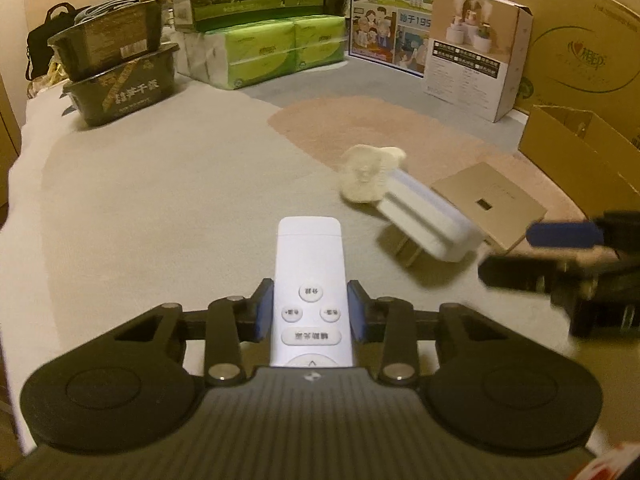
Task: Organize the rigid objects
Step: 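Move the left tool onto the white remote and grasp it, then lower the right tool onto the white night-light plug and grasp it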
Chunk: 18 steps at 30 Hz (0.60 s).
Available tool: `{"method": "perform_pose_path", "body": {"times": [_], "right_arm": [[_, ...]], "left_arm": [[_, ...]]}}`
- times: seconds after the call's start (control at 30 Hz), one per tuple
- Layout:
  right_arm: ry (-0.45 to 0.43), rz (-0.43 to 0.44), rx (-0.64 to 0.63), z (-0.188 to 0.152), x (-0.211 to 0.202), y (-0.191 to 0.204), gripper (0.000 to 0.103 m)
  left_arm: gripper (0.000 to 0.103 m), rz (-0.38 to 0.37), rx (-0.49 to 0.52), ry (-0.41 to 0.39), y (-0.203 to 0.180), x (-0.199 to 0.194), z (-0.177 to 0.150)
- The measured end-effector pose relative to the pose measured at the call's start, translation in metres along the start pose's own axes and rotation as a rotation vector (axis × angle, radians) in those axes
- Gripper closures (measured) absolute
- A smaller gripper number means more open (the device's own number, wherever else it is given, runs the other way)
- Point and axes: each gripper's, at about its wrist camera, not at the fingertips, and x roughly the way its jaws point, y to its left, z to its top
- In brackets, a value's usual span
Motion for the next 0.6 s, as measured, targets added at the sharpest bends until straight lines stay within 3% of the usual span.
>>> {"method": "perform_pose_path", "body": {"times": [0.2, 0.6], "right_arm": [[-0.024, 0.051, 0.052, 0.022, 0.020, 0.007, 0.033], [0.057, 0.040, 0.154, 0.038, 0.056, 0.000, 0.033]], "left_arm": [[0.068, -0.001, -0.020, -0.010, 0.021, -0.003, 0.004], [0.068, -0.024, -0.040, -0.015, 0.027, -0.006, 0.006]]}}
